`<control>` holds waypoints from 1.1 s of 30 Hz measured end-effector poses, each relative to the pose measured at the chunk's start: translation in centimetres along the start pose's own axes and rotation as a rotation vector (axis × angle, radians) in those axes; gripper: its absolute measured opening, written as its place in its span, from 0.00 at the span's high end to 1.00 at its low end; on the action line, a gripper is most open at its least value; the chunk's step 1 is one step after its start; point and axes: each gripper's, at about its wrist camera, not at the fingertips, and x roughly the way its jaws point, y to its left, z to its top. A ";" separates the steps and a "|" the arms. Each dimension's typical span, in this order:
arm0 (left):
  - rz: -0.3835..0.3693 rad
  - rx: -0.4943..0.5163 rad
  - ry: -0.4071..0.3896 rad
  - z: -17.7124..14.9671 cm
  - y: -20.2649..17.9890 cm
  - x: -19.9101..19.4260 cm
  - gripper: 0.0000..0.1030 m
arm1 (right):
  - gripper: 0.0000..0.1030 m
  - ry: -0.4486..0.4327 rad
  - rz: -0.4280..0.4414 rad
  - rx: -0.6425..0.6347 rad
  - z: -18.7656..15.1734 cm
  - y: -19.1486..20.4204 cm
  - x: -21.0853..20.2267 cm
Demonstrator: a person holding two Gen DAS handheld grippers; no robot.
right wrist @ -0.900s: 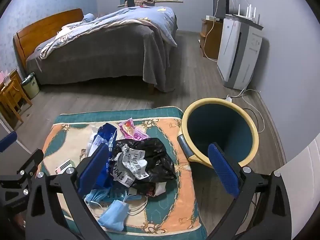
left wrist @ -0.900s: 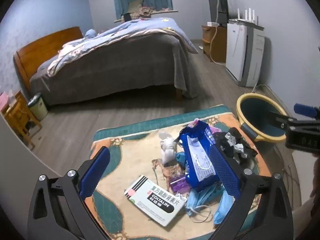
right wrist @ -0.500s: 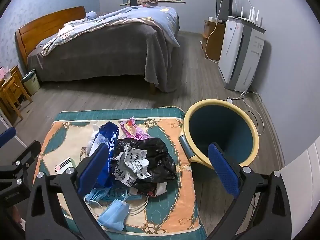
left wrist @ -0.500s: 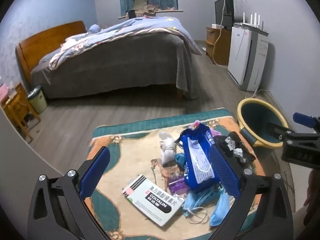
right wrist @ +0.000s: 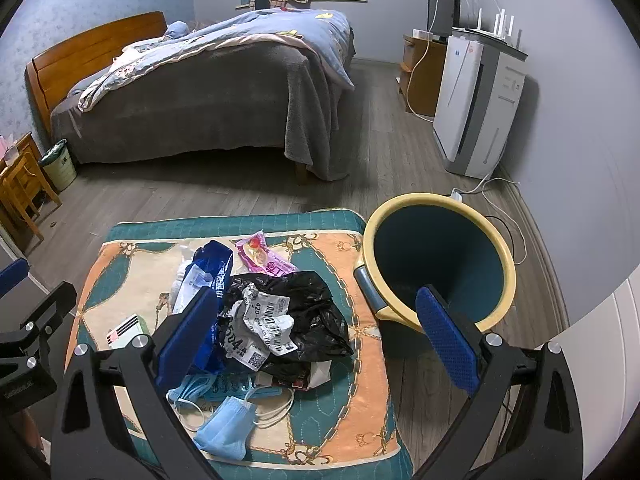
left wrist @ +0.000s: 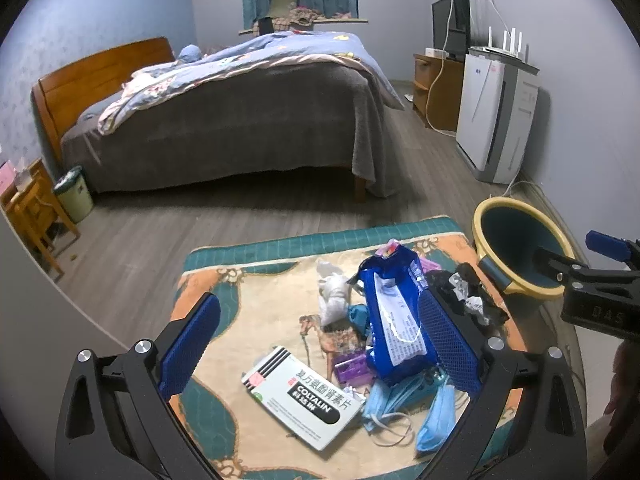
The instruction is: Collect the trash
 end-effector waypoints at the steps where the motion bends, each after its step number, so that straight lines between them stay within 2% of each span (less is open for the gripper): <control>1: 0.001 0.000 0.001 0.0 0.0 0.0 0.05 | 0.05 0.001 0.001 -0.001 0.0 0.0 0.0; 33: 0.005 0.006 0.002 0.1 0.0 0.0 0.05 | 0.05 0.009 0.003 0.011 -0.2 -0.2 0.2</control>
